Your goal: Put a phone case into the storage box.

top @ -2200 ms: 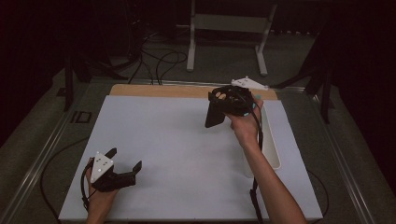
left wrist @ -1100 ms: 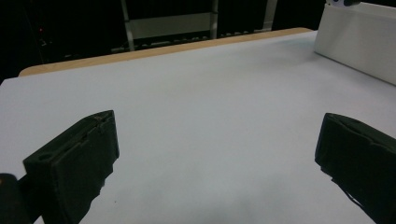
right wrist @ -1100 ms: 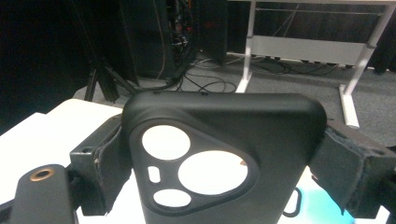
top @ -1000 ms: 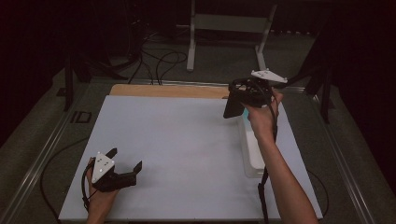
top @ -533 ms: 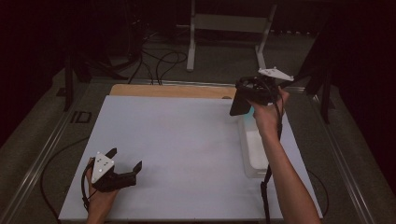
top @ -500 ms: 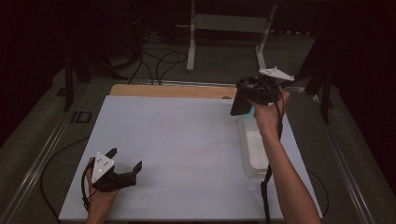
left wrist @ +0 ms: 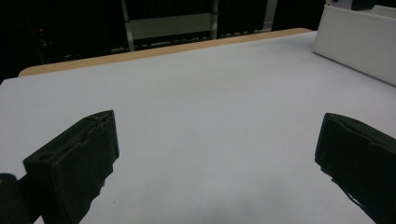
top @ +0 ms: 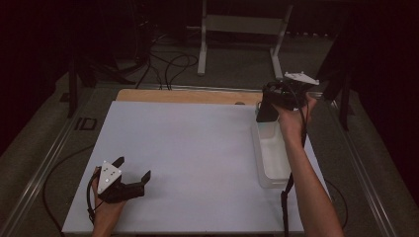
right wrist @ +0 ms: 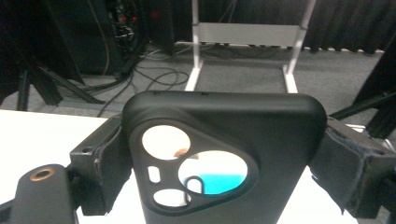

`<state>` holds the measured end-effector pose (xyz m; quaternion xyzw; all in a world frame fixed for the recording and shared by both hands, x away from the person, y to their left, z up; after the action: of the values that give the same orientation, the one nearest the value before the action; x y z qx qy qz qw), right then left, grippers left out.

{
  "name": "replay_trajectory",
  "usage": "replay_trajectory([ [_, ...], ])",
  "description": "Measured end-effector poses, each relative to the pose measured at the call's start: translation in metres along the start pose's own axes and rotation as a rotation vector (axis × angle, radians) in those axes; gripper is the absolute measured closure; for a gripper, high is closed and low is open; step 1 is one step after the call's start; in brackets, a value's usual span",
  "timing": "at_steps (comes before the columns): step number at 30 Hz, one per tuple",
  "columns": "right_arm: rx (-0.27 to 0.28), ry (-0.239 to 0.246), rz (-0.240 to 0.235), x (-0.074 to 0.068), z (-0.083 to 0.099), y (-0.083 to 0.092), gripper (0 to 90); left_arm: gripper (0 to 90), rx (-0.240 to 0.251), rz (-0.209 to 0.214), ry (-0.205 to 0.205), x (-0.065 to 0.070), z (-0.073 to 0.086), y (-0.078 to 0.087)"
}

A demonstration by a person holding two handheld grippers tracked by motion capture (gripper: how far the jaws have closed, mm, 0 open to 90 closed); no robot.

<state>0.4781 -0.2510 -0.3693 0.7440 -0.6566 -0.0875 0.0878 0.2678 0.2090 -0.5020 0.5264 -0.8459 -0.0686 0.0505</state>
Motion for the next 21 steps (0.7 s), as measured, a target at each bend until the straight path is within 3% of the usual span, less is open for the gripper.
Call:
replay_trajectory([
  [11, -0.076, 0.008, 0.04, 0.01, 0.024, -0.012, 13.4, 0.5, -0.001, 0.001, -0.001, 0.0, 0.0, 0.0],
  [21, -0.162, 0.024, 0.048, 0.005, 0.057, -0.028, 13.2, 0.5, 0.0, -0.002, 0.0, 0.0, 0.0, 0.001],
])
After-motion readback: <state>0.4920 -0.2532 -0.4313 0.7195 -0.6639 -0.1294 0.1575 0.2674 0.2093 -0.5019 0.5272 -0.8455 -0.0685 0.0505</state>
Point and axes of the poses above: each handheld gripper's, and its own axes: y roughly backward along the jaws, z roughly out of its underside, x roughly to its right, the point moved 4 cm from there along -y, roughly forward along the jaws, and after that the axes turned 11 degrees about x, right-handed, at the moved point
